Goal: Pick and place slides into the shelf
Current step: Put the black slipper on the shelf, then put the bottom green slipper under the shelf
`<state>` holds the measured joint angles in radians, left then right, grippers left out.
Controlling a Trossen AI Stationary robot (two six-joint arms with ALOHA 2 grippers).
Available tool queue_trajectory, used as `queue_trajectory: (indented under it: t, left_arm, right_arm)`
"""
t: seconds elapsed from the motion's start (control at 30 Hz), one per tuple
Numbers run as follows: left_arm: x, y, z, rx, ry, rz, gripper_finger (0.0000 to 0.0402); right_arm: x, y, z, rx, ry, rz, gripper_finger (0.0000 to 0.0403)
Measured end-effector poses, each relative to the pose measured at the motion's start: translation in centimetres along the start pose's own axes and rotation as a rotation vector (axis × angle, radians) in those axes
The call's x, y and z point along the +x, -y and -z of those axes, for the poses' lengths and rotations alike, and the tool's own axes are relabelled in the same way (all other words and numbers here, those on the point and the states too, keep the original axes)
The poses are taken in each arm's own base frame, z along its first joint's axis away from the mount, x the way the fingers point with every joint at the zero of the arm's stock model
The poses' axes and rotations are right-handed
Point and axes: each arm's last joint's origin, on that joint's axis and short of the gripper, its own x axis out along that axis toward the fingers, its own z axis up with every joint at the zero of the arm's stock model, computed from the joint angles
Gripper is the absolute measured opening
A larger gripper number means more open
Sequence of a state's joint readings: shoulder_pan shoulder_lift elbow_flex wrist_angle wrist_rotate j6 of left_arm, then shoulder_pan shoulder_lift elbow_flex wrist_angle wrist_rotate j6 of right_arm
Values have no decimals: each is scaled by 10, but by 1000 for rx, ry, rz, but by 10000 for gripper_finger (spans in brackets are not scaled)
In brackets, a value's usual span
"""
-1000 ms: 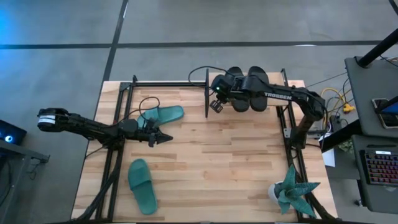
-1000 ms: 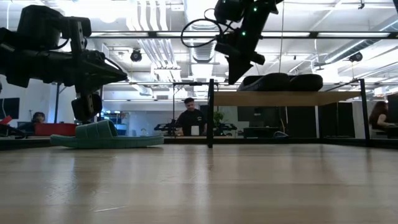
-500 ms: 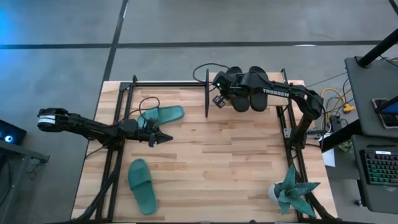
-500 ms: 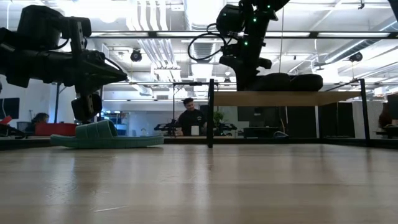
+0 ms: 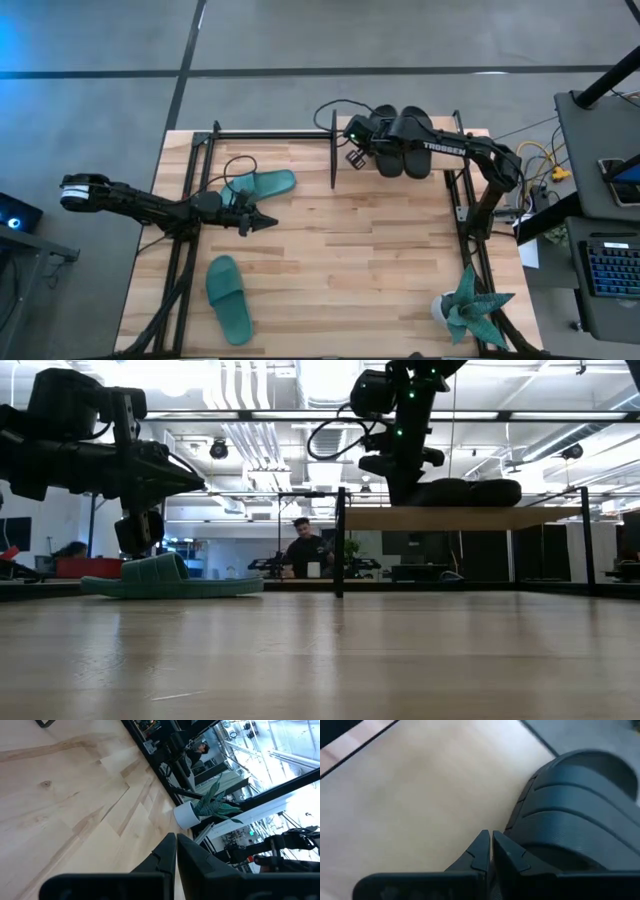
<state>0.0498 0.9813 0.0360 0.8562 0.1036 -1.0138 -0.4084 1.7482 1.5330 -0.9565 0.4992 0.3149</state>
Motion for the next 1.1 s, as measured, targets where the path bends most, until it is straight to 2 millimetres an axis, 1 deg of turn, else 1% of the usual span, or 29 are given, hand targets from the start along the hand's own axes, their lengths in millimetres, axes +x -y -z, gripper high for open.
queue_trajectory:
  t: [0.17,0.3,0.43,0.5,0.57,0.63,0.73,0.8,0.9,0.97,1.1]
  left_arm:
    - [0,0,0,0,0,0,0]
    - [0,0,0,0,0,0,0]
    - [0,0,0,0,2,2,0]
    - [0,3,-2,-10,16,26,0]
    - [-1,11,-7,-56,66,117,0]
    - [-2,31,-17,-35,137,291,0]
    - [-12,58,-29,119,257,564,0]
    - [-19,67,-33,205,349,657,0]
    - [-25,72,-36,308,421,676,0]
    - [-28,76,-39,341,480,678,0]
    - [-31,82,-46,298,591,647,0]
  right_arm:
    - [-1,1,0,20,7,14,13]
    - [-6,-5,1,24,0,-51,13]
    - [-21,-18,0,-8,24,-154,13]
    - [-32,-26,-2,-70,46,-270,13]
    - [-44,-36,-4,-131,65,-463,13]
    - [-58,-46,-5,-160,94,-619,13]
    - [-76,-56,-7,-162,161,-682,13]
    - [-85,-59,-8,-165,187,-686,13]
    - [-97,-63,-9,-173,222,-700,13]
    - [-105,-65,-10,-179,238,-714,13]
    - [-112,-67,-11,-171,260,-704,13]
